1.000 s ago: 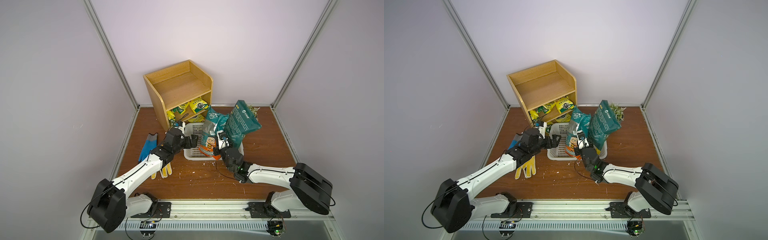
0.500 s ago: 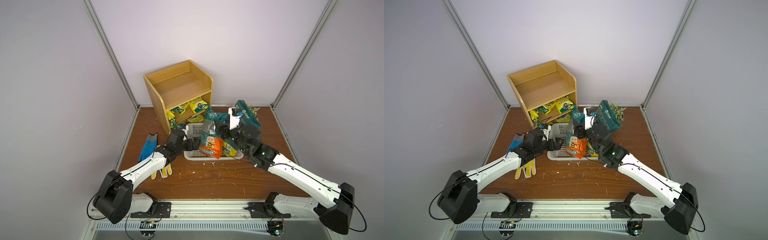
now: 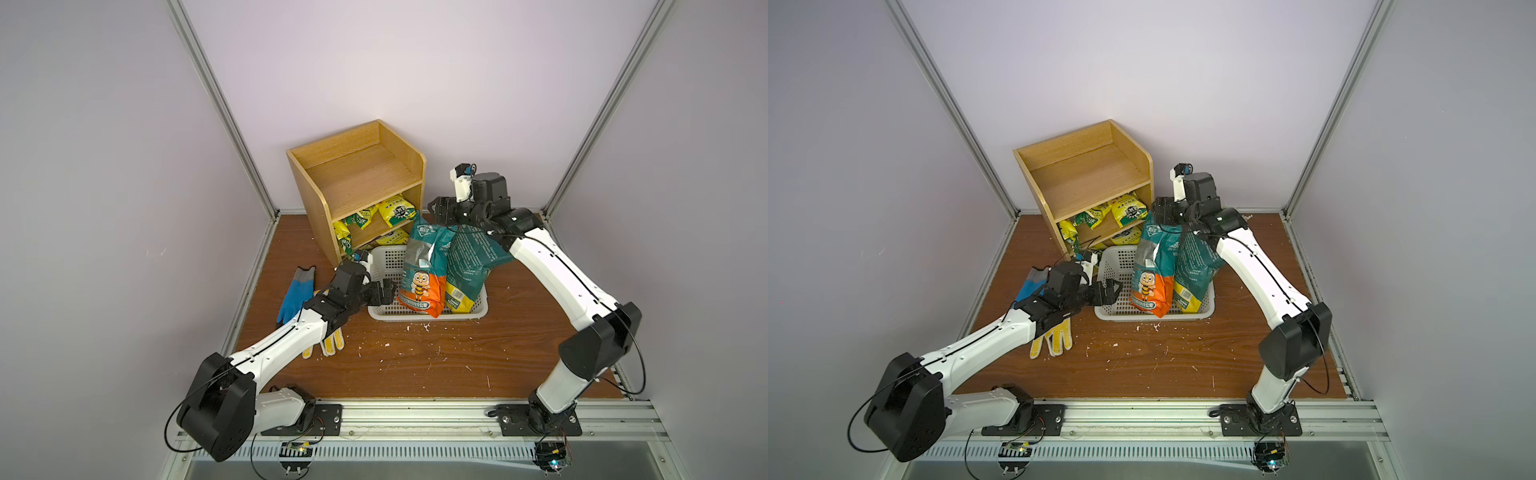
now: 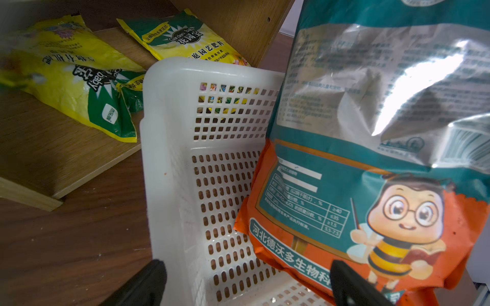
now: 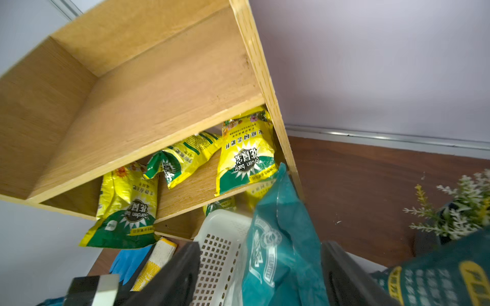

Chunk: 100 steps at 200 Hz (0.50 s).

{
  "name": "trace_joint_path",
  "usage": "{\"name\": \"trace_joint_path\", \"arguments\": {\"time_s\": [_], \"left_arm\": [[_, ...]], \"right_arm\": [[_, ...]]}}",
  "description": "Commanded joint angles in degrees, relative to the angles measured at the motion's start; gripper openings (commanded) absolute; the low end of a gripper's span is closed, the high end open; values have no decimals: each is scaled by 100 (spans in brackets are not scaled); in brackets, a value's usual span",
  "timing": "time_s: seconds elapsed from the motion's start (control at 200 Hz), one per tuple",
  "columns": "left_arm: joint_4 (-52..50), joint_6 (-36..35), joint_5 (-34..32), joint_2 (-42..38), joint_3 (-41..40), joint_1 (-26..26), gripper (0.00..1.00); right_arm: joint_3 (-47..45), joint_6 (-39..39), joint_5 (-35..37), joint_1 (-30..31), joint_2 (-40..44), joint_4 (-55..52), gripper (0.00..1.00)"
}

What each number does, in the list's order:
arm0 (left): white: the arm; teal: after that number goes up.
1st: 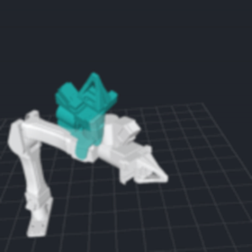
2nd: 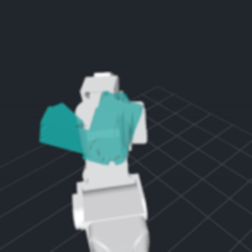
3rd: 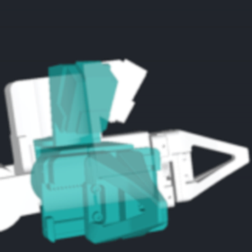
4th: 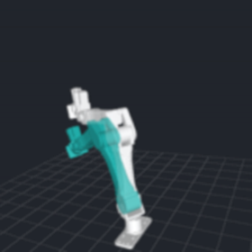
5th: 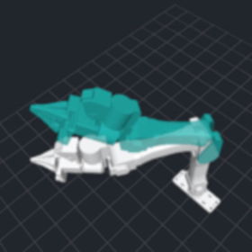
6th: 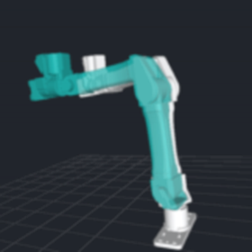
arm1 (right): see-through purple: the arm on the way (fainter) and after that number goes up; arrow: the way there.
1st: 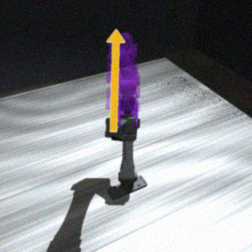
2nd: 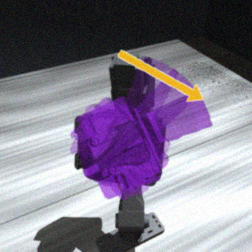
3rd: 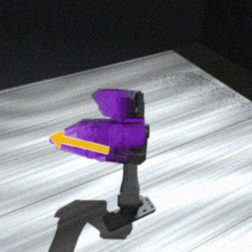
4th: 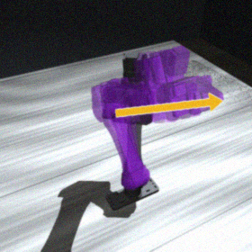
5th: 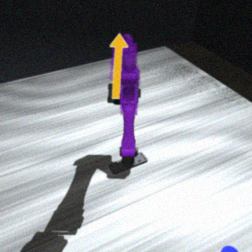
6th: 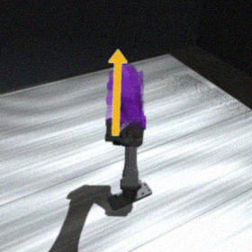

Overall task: Take down the fertilizer bag from the shelf
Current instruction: Place the fertilizer bag in the storage box.

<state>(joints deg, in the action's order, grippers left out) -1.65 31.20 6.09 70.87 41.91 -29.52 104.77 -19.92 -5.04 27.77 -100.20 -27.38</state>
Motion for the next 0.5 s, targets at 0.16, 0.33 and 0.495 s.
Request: {"name": "trace_joint_path", "arguments": {"time_s": [0.16, 0.33, 0.495], "left_arm": [[-275, -209, -354, -185, -235, 34, 99], [-259, -196, -358, -125, -224, 34, 100], [-178, -120, -320, -66, -209, 35, 100]], "right_arm": [[-7, 6, -195, 6, -332, -879, 76], [-729, 62, 214, 113, -20, -936, 70], [-1397, -24, 95, 122, 355, -686, 21]]}}
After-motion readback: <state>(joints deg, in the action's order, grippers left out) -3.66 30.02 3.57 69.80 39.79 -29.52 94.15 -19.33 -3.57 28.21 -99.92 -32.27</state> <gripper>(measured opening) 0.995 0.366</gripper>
